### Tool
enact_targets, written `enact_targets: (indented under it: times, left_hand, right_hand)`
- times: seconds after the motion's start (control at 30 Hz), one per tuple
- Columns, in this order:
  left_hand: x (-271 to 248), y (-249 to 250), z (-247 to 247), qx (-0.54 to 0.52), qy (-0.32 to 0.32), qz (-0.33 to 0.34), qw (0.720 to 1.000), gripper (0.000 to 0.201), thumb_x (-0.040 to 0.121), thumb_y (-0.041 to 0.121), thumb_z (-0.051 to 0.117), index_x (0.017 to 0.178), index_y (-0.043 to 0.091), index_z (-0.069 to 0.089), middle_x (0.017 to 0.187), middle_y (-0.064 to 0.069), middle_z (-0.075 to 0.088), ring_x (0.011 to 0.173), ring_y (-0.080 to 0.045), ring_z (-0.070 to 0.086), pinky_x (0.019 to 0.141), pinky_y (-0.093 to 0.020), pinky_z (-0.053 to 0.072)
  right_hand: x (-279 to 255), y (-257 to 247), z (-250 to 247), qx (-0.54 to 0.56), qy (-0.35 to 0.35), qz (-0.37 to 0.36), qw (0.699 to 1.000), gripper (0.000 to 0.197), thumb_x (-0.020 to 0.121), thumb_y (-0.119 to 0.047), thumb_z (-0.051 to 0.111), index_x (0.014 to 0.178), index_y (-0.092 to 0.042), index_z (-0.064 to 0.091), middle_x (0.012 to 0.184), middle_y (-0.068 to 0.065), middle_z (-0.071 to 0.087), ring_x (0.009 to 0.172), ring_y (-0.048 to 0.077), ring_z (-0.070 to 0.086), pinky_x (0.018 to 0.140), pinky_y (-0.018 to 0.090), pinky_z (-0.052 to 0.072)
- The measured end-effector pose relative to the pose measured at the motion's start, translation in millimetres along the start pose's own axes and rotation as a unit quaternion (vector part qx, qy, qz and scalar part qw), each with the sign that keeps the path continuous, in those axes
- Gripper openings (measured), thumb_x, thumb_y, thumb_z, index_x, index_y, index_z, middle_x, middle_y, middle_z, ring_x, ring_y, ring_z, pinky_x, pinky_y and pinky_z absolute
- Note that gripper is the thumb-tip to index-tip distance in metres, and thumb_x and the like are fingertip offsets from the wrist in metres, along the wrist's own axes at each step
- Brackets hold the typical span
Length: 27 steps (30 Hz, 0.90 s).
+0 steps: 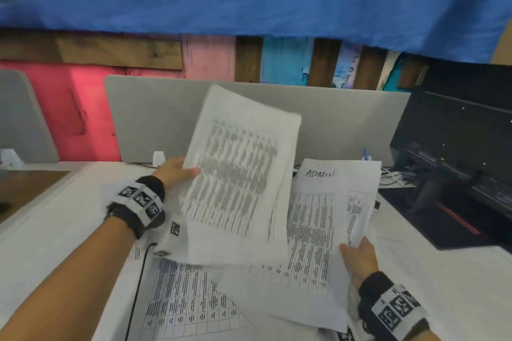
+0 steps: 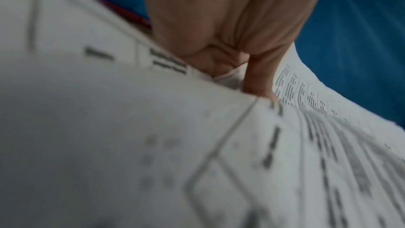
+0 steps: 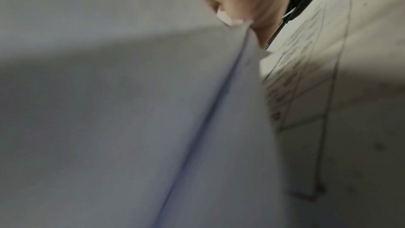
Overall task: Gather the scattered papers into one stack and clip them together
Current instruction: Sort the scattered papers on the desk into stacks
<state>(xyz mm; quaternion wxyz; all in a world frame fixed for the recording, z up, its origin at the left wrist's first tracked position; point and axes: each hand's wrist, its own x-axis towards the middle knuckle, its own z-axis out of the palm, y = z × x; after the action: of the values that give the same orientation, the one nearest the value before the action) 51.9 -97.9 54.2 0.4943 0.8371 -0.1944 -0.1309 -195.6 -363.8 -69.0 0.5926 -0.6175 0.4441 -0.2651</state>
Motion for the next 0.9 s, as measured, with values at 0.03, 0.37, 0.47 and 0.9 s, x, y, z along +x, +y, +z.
enact_targets:
  times: [0.03, 0.37, 0.47, 0.9]
  left_hand:
    - [1.1, 1.8, -6.3, -0.054, 0.013, -0.004, 0.998, 0.043, 0.091, 0.019, 0.054, 0.131, 0.004, 0.049, 0.121, -0.012, 0.059, 0.105, -0.027, 0.056, 0.097, -0.041, 0.042]
    - [20.9, -6.5, 3.2, -0.137, 0.077, -0.079, 0.984, 0.039, 0.090, 0.013, 0.055, 0.123, -0.008, 0.051, 0.130, -0.031, 0.052, 0.121, -0.043, 0.051, 0.101, -0.045, 0.042]
    - [25.0, -4.1, -3.6, -0.164, 0.155, -0.088, 0.970, 0.047, 0.092, 0.021, 0.052, 0.129, -0.008, 0.045, 0.135, -0.022, 0.049, 0.123, -0.038, 0.049, 0.106, -0.045, 0.039]
    - [-2.5, 6.1, 58.6, -0.060, 0.066, -0.049, 0.995, 0.041, 0.096, 0.017, 0.042, 0.135, 0.003, 0.046, 0.136, -0.014, 0.051, 0.124, -0.032, 0.049, 0.100, -0.035, 0.040]
  right_hand:
    - [0.2, 0.4, 1.1, -0.002, 0.007, 0.004, 1.000, 0.034, 0.087, 0.005, 0.046, 0.121, 0.004, 0.048, 0.101, 0.020, 0.059, 0.087, 0.034, 0.057, 0.082, 0.044, 0.051]
    - [-7.1, 1.2, 3.3, -0.015, -0.008, -0.006, 1.000, 0.035, 0.088, 0.006, 0.041, 0.122, -0.001, 0.045, 0.107, 0.019, 0.059, 0.091, 0.034, 0.058, 0.085, 0.046, 0.051]
    - [0.7, -7.1, -10.6, -0.035, 0.069, -0.039, 0.996, 0.041, 0.087, 0.008, 0.037, 0.127, 0.002, 0.045, 0.114, 0.022, 0.058, 0.098, 0.034, 0.056, 0.091, 0.041, 0.046]
    - [-8.1, -21.4, -12.6, 0.101, -0.067, -0.014, 0.992, 0.040, 0.087, 0.013, 0.040, 0.126, 0.003, 0.045, 0.110, 0.021, 0.058, 0.093, 0.035, 0.057, 0.069, 0.041, 0.055]
